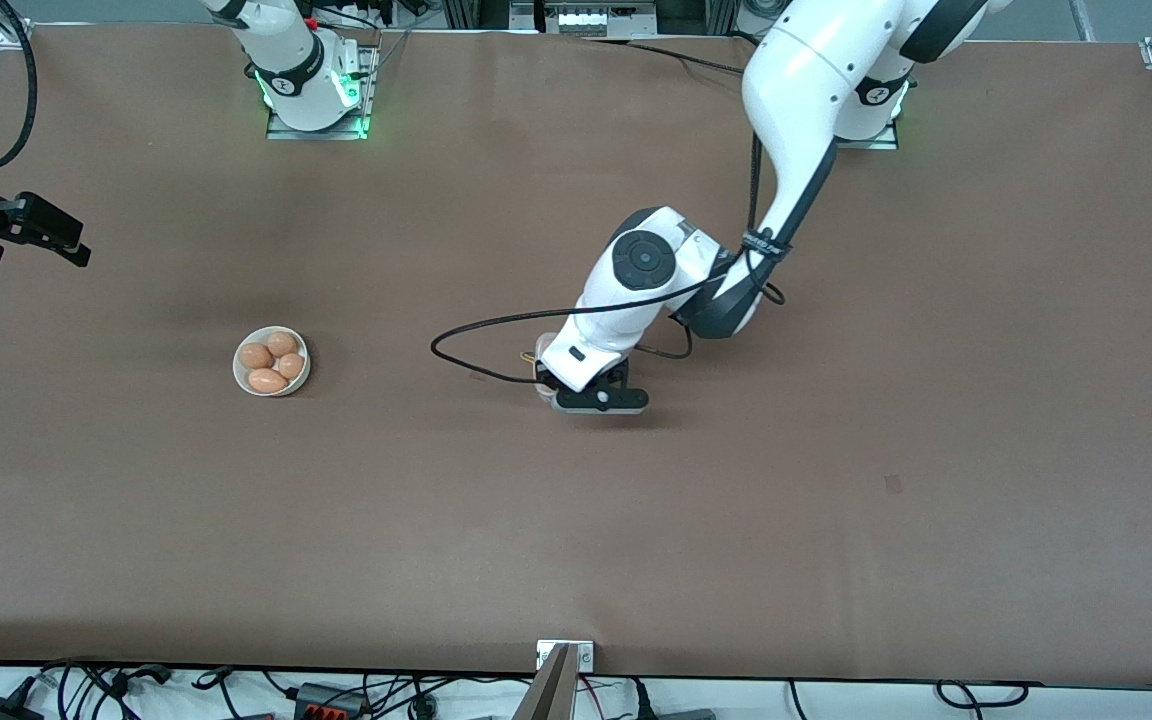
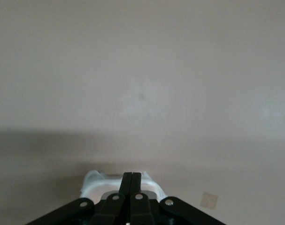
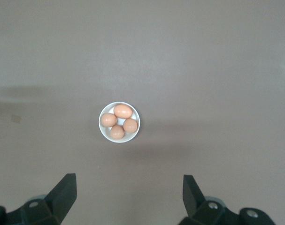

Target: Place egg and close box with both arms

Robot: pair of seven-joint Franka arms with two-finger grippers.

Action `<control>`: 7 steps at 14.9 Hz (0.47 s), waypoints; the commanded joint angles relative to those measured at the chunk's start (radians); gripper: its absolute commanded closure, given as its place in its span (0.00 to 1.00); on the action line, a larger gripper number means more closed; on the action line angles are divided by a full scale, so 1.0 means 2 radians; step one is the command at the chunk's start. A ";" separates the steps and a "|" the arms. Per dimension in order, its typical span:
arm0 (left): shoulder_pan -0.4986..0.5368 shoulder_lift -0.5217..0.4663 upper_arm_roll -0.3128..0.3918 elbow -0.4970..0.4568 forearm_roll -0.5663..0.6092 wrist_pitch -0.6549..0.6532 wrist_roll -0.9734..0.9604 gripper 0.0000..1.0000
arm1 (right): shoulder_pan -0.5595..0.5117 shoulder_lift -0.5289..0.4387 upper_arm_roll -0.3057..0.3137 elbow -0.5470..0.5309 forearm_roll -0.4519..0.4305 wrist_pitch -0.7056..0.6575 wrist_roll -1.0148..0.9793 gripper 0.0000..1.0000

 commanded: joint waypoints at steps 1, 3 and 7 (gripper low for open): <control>0.041 -0.064 -0.007 -0.009 0.014 -0.089 0.011 1.00 | -0.003 -0.005 0.003 0.002 -0.003 -0.013 -0.006 0.00; 0.069 -0.100 -0.007 -0.009 0.014 -0.154 0.027 1.00 | -0.002 -0.004 0.004 0.002 -0.003 -0.013 -0.006 0.00; 0.138 -0.154 -0.009 -0.006 0.016 -0.236 0.048 1.00 | -0.002 -0.006 0.006 0.003 -0.005 -0.008 0.000 0.00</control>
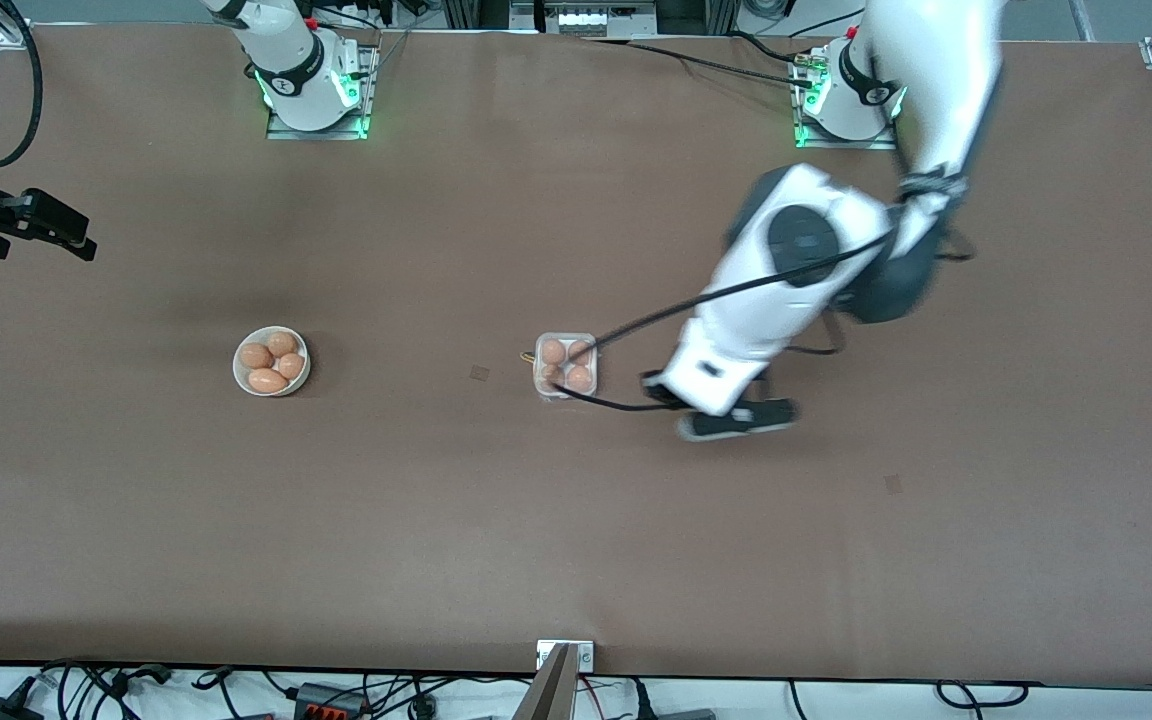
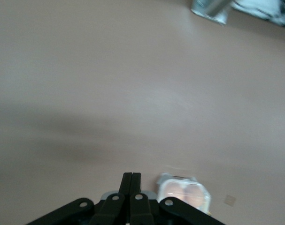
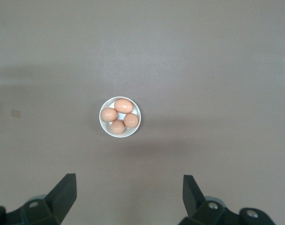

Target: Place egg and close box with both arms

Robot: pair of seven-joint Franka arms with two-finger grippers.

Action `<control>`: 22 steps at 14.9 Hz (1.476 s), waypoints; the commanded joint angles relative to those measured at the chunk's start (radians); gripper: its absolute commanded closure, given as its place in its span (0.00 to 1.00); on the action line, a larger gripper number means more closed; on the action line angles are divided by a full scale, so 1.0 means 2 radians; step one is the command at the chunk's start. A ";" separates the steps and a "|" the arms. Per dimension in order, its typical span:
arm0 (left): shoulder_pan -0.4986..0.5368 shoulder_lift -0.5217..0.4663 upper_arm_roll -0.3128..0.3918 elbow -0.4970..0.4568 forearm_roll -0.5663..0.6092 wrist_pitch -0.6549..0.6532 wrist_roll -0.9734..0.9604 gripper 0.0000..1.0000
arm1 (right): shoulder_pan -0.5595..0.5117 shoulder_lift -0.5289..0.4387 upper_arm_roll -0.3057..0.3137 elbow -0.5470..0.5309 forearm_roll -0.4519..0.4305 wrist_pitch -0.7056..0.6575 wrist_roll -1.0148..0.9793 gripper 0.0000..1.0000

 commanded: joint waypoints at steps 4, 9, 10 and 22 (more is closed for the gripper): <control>0.100 -0.085 -0.008 -0.014 0.010 -0.098 0.091 1.00 | -0.002 -0.007 0.005 0.002 -0.003 -0.006 0.001 0.00; 0.142 -0.136 -0.004 -0.011 0.013 -0.155 0.104 1.00 | -0.003 -0.007 0.005 0.003 -0.002 -0.003 0.001 0.00; 0.147 -0.137 -0.001 -0.011 0.013 -0.163 0.108 1.00 | -0.003 -0.006 0.005 0.003 -0.002 -0.002 0.001 0.00; 0.189 -0.158 -0.004 -0.014 0.008 -0.225 0.246 1.00 | -0.003 -0.006 0.005 0.002 -0.001 -0.002 0.001 0.00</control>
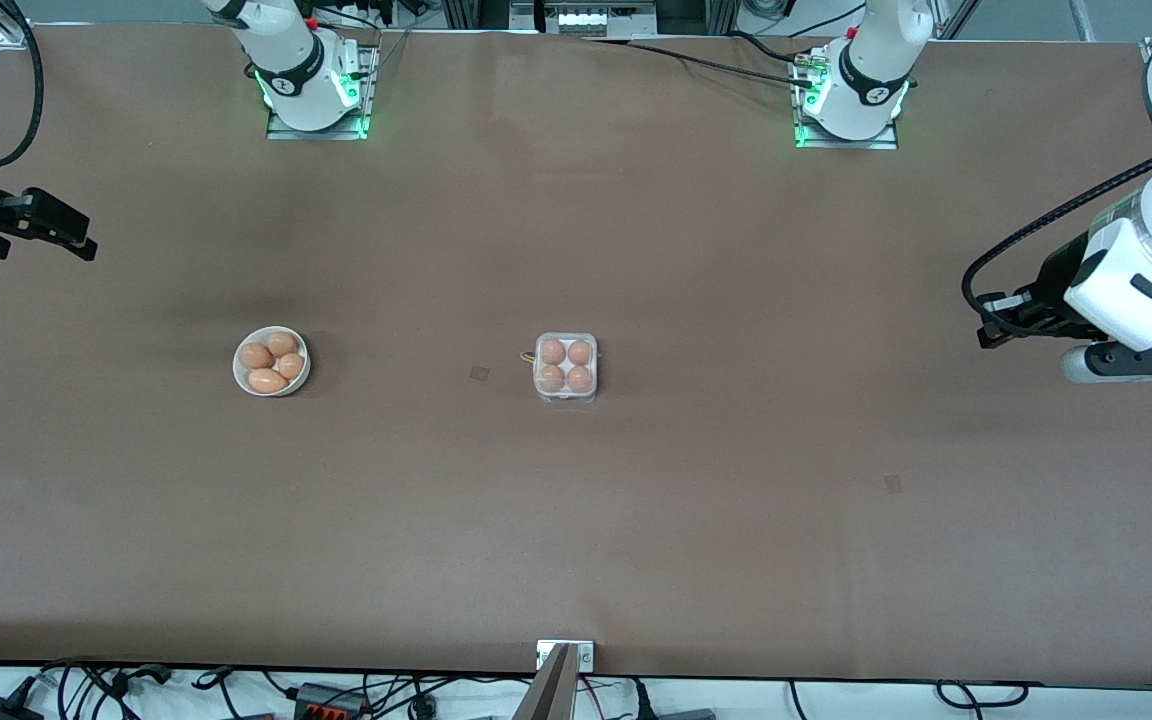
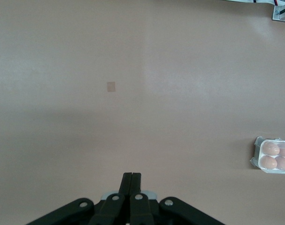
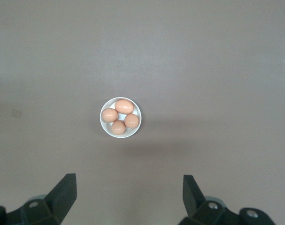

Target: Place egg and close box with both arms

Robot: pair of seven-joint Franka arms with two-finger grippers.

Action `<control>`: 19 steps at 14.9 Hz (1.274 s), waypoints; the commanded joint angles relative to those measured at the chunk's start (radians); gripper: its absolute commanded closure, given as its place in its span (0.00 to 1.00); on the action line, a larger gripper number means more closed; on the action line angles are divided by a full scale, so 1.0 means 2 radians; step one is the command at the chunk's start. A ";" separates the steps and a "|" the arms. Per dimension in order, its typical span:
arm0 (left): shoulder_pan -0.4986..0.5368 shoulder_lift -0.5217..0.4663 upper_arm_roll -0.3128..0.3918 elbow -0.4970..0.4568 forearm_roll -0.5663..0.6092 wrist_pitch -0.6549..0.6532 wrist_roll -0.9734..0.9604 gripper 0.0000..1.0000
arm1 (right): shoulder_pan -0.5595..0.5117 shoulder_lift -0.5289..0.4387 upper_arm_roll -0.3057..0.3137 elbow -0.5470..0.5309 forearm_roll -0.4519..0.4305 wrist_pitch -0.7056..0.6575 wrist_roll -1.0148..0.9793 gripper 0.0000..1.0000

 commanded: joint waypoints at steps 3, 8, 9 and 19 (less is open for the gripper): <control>0.008 -0.016 -0.003 -0.016 0.010 -0.022 -0.005 0.78 | -0.003 -0.006 0.004 0.001 -0.002 -0.003 0.001 0.00; 0.012 -0.064 -0.001 -0.078 0.009 -0.010 -0.019 0.00 | -0.002 -0.007 0.004 0.001 -0.005 -0.003 0.001 0.00; 0.010 -0.081 -0.004 -0.103 0.013 -0.003 -0.019 0.00 | -0.001 -0.007 0.005 0.001 -0.006 -0.004 0.001 0.00; 0.013 -0.121 -0.006 -0.153 0.013 0.051 -0.022 0.00 | -0.001 -0.007 0.006 0.001 -0.004 -0.008 0.001 0.00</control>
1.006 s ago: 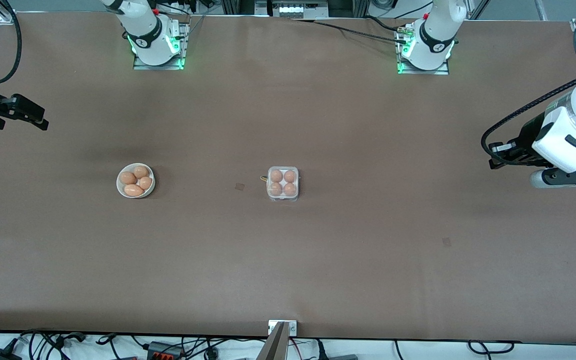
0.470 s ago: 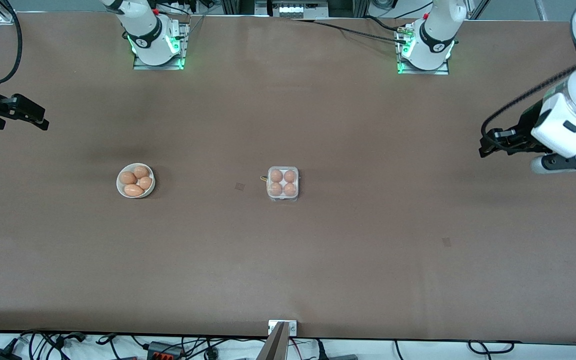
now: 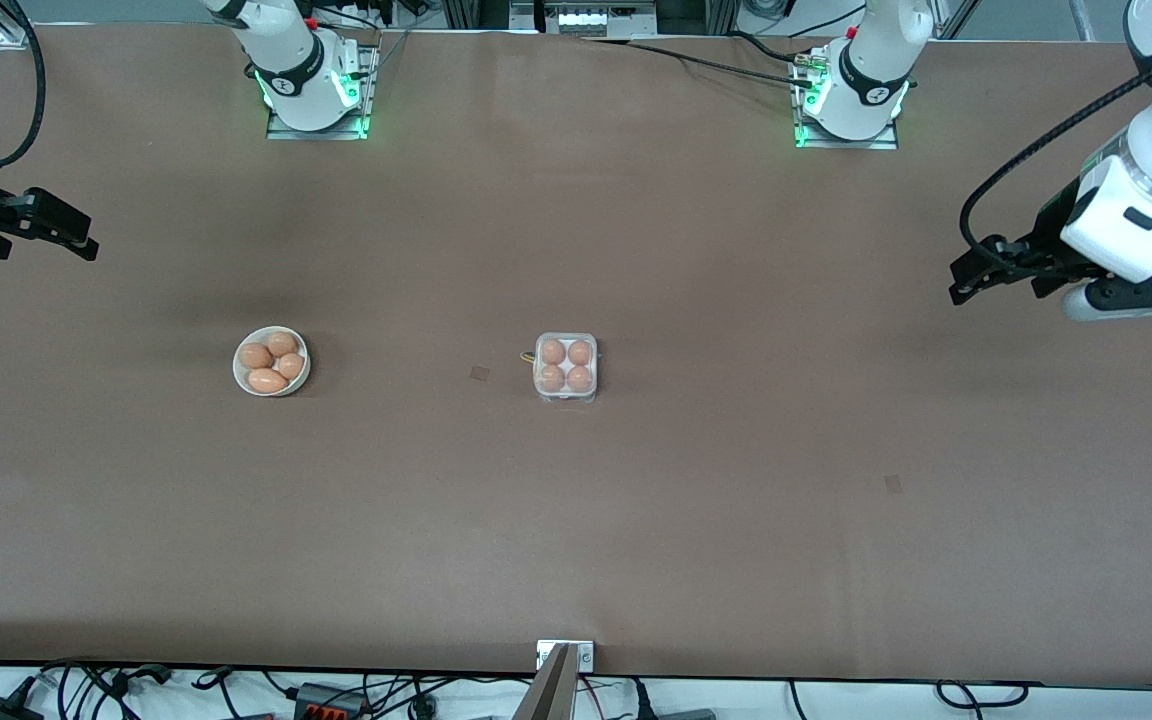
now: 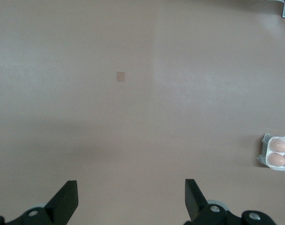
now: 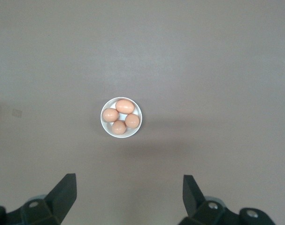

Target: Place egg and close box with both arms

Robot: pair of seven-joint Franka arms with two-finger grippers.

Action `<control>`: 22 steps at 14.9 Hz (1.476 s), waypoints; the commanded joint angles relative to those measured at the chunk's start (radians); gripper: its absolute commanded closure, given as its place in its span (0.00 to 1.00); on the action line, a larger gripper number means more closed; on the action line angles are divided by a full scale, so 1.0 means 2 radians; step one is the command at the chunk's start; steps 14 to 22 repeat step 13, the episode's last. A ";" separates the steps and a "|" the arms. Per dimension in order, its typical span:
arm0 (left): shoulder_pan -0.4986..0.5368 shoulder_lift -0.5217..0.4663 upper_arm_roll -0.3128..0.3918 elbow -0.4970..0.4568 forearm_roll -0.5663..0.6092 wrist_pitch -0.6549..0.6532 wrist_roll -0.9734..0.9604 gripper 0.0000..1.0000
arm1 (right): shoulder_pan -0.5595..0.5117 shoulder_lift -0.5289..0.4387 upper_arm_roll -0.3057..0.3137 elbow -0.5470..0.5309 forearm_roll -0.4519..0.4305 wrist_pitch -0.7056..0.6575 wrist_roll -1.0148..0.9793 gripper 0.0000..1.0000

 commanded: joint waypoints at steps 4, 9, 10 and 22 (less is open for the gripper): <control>0.005 -0.005 -0.005 -0.001 0.013 -0.001 -0.003 0.00 | -0.001 -0.008 0.003 0.000 -0.001 -0.009 0.001 0.00; 0.005 -0.005 -0.004 0.001 0.015 0.001 -0.003 0.00 | -0.001 -0.011 0.003 -0.001 0.000 -0.012 0.001 0.00; 0.005 -0.004 -0.003 0.001 0.015 0.002 -0.002 0.00 | -0.001 -0.012 0.004 -0.001 -0.001 -0.012 0.001 0.00; 0.005 -0.005 -0.005 0.001 0.015 0.002 -0.003 0.00 | -0.001 -0.013 0.004 -0.002 -0.001 -0.013 0.000 0.00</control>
